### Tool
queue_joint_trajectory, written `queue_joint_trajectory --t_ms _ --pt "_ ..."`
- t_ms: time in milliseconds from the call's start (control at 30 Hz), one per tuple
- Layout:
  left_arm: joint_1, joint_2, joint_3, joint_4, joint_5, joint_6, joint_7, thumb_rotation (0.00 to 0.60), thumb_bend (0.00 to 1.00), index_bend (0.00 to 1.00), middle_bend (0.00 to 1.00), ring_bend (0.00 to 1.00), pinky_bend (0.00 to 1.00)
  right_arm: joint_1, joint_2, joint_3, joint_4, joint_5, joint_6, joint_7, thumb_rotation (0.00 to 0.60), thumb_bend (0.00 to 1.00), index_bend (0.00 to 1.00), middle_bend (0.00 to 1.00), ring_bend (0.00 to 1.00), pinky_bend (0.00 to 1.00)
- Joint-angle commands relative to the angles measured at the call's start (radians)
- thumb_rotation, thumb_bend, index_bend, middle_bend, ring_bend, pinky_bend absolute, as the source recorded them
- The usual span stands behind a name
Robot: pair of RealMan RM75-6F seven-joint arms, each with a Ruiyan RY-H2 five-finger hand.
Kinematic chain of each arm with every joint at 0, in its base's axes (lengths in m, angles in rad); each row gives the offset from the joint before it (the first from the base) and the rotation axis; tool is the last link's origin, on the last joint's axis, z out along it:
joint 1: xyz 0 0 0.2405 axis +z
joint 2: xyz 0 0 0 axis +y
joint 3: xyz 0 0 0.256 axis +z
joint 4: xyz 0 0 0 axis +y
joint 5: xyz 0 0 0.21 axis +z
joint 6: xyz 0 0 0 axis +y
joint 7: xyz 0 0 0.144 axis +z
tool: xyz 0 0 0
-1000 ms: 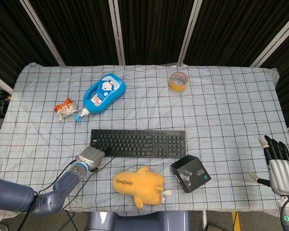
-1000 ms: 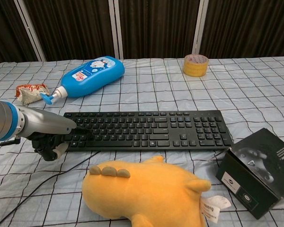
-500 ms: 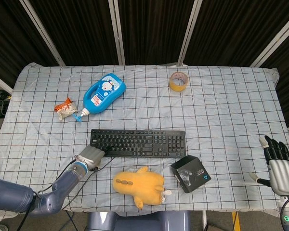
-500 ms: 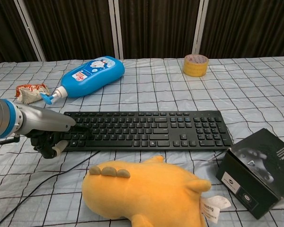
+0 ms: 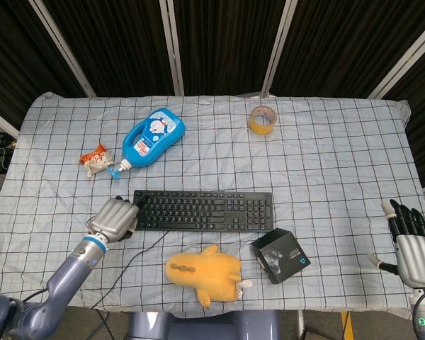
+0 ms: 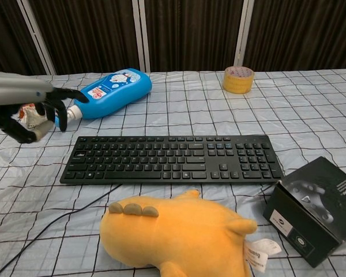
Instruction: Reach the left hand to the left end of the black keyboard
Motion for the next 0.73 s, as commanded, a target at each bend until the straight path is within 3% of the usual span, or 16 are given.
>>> queue_joint_trajectory --t_ms 33,200,433,733 --pt "0.204 0.098 0.122 -0.033 0.246 0.203 -0.074 0.600 0.19 0.00 0.00 0.00 0.00 -0.001 -0.002 0.000 0.000 -0.003 0.004 -0.004 0.600 0.06 0.02 0.00 0.00 0.00" --pt "0.372 0.096 0.171 0.082 0.427 0.345 -0.184 0.600 0.06 0.00 0.00 0.00 0.00 -0.003 -0.005 -0.001 0.003 -0.014 0.014 -0.012 0.600 0.06 0.02 0.00 0.00 0.00" --pt "0.566 0.036 0.165 0.326 0.588 0.506 -0.336 0.600 0.03 0.00 0.00 0.00 0.00 -0.003 -0.013 -0.003 0.018 -0.039 0.033 -0.012 0.600 0.06 0.02 0.00 0.00 0.00" --pt "0.646 0.029 0.106 0.401 0.617 0.477 -0.388 0.600 0.03 0.00 0.00 0.00 0.00 -0.003 -0.021 -0.004 0.028 -0.044 0.035 -0.015 0.600 0.06 0.02 0.00 0.00 0.00"
